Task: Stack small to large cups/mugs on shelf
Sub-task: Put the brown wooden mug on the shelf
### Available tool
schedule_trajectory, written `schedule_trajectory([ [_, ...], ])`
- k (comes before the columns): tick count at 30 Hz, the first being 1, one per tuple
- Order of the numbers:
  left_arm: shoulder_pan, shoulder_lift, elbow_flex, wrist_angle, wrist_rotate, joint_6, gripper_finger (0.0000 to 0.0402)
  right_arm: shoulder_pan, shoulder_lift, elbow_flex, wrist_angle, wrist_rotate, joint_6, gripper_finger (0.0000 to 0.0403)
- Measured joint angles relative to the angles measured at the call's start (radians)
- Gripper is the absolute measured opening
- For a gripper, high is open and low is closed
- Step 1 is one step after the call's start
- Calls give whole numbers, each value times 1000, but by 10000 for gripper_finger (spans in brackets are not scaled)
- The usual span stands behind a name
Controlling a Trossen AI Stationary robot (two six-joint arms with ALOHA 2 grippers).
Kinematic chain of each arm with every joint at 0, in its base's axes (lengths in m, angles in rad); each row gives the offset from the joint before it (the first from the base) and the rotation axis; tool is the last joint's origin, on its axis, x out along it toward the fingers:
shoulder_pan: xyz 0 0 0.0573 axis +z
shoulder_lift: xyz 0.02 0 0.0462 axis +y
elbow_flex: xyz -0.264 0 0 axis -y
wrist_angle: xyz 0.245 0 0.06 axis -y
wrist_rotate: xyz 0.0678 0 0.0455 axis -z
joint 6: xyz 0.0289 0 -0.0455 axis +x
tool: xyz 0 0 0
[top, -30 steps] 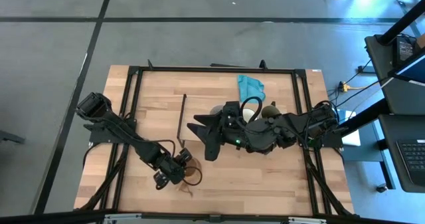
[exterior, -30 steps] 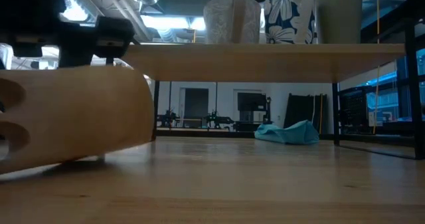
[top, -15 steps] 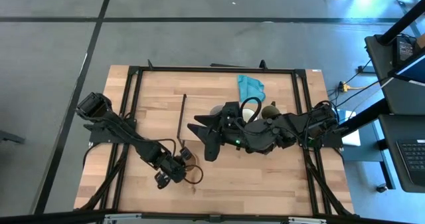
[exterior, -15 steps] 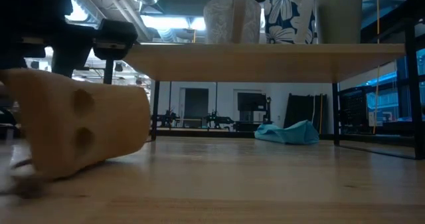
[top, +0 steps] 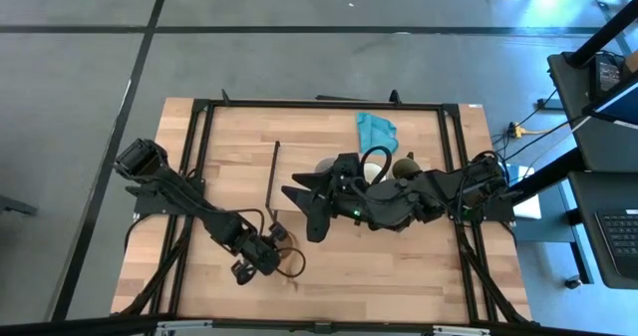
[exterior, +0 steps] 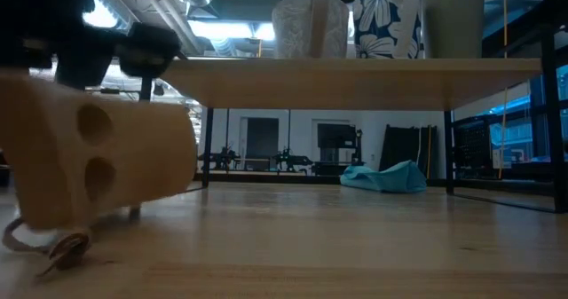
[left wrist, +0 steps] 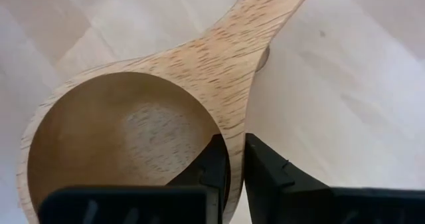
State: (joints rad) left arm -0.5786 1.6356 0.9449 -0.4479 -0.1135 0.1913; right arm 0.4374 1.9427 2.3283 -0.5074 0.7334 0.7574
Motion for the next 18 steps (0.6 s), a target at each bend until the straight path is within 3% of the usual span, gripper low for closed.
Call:
schedule_trajectory([
  [9, -5, -15, 215, -178, 22, 20, 28, 0, -50, -1, -123, 6, -34, 218],
  [14, 12, -15, 336, -289, 65, 45, 28, 26, -80, 0, -215, -74, 72, 218],
  [18, 29, -15, 433, -394, 78, 94, 28, 41, -80, -1, -245, -174, 40, 218],
])
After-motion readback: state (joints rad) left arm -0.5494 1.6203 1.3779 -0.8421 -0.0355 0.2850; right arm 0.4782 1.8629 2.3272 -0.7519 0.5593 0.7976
